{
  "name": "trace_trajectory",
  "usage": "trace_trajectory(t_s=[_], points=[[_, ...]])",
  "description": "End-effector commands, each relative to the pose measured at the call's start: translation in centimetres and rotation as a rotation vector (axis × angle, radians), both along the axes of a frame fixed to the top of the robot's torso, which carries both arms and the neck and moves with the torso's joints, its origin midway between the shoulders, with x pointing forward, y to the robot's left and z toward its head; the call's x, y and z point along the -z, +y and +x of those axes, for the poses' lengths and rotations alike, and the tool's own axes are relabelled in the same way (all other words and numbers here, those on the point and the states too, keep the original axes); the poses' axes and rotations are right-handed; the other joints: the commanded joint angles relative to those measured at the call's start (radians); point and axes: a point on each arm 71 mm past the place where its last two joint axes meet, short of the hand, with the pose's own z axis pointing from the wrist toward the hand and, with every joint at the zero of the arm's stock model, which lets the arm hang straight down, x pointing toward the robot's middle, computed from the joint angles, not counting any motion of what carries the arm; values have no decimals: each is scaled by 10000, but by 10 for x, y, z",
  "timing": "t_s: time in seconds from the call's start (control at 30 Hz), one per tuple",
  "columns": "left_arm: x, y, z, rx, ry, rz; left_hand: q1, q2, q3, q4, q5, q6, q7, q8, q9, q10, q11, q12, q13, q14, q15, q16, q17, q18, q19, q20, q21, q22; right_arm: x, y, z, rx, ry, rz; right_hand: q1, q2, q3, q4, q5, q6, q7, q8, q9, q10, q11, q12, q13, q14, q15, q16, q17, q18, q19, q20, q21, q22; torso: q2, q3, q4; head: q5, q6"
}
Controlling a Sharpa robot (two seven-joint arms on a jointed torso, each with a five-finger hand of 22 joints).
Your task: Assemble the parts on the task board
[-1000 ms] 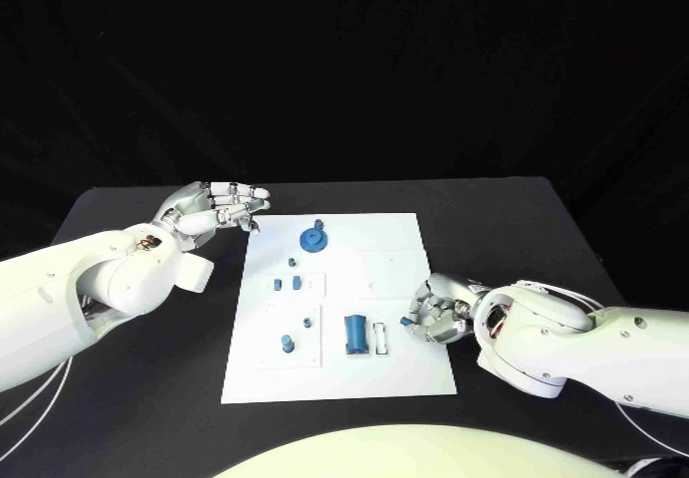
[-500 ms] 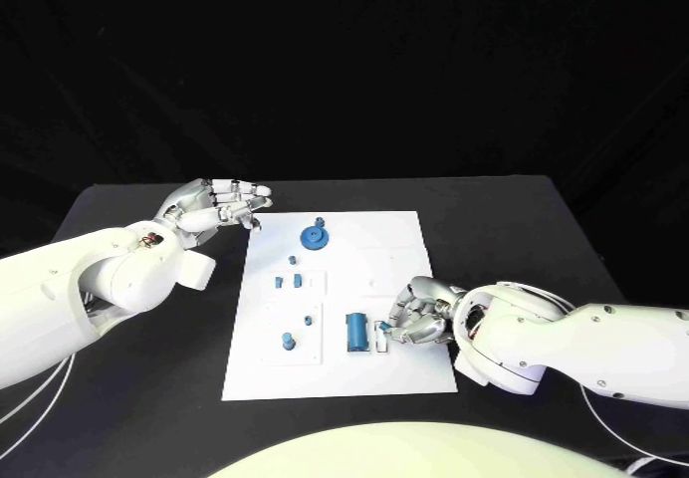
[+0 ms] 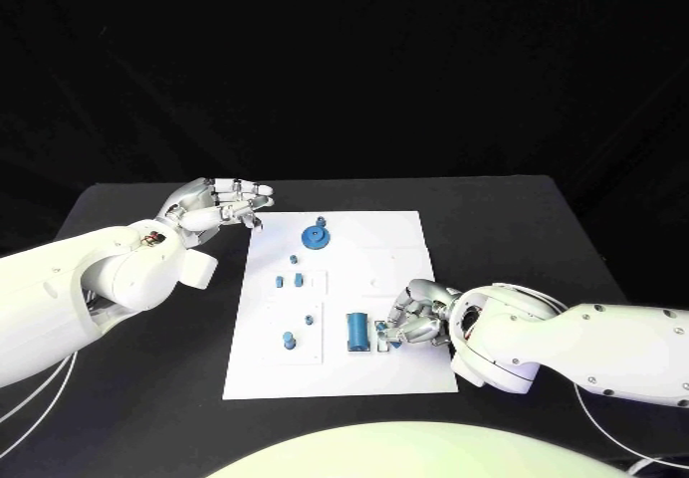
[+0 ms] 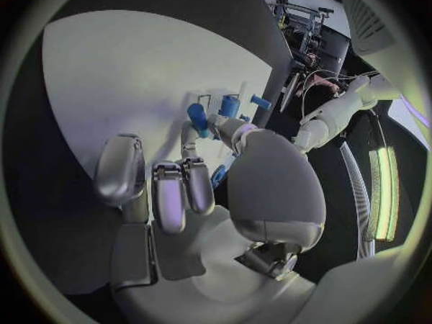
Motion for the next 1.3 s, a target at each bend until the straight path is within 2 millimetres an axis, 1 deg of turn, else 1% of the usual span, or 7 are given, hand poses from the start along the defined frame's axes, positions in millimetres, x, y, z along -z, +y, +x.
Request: trace_trajectory(t_s=[0.03,0.23,0.67,0.73,0.93,1.07,1.3], points=[[-1,-2,-1,187,-42,-56,0,90,-22,53,36,-59,19,40,-10,-96,1,72,-18,-63,-30,44,1,59,-12,64,-42,-14,1,3,-2,-505,8,-378,-116,11,-123,12,-50,165,-84,-18,-6,472,-59,103,1663,929,-67,62,1971,-109,52,7,-12,1125,0,4,-5,1,-8],[-1,-2,-1,212,-55,-19,16,86,-20,44,36,-58,17,46,-10,-98,0,78,-19,-65,-31,45,1,60,-11,63,-41,-14,0,5,-2,-747,-128,-624,-195,24,-249,74,-46,226,-102,-11,-23,523,-75,200,1738,932,-79,67,1984,-112,65,-1,10,1136,-2,-2,-2,4,-11],[-1,-2,-1,224,-51,7,22,83,-22,41,35,-59,18,51,-11,-101,0,83,-20,-68,-31,46,1,60,-10,62,-42,-14,-1,8,-1,-836,-408,-694,-382,89,-483,283,-32,340,-133,1,-63,562,-100,277,1801,936,-100,73,2001,-117,86,-19,26,1151,3,-2,0,7,11],[-1,-2,-1,220,-48,11,22,83,-22,41,35,-59,18,51,-11,-101,0,83,-20,-68,-31,46,1,60,-10,62,-42,-14,-1,8,-1,-834,-430,-683,-430,111,-535,346,-29,363,-139,4,-73,566,-106,282,1807,937,-106,74,2006,-120,92,-23,35,1157,0,-2,-1,11,14],[-1,-2,-1,222,-50,10,19,82,-25,46,33,-60,19,57,-12,-104,1,89,-21,-71,-30,46,0,59,-10,63,-43,-15,-1,9,-1,-860,-460,-655,-743,244,-762,743,-20,432,-146,3,-126,585,-112,315,1840,941,-112,82,2026,-123,108,-35,28,1169,0,1,2,16,19],[-1,-2,-1,223,-50,10,17,84,-25,49,34,-61,20,59,-13,-105,2,92,-22,-72,-29,47,0,59,-10,63,-44,-15,-2,10,-1,-876,-469,-641,-832,239,-851,862,-20,443,-145,2,-143,580,-112,300,1833,939,-113,79,2018,-117,103,-36,-14,1161,0,4,-5,35,26],[-1,-2,-1,214,-45,17,17,84,-25,49,34,-61,20,59,-13,-105,2,92,-22,-72,-29,47,0,59,-10,63,-44,-15,-2,10,-1,-904,-473,-630,-903,197,-948,955,-25,449,-142,0,-157,576,-110,292,1831,937,-112,74,2007,-119,108,-36,-11,1166,1,5,-4,44,28]])
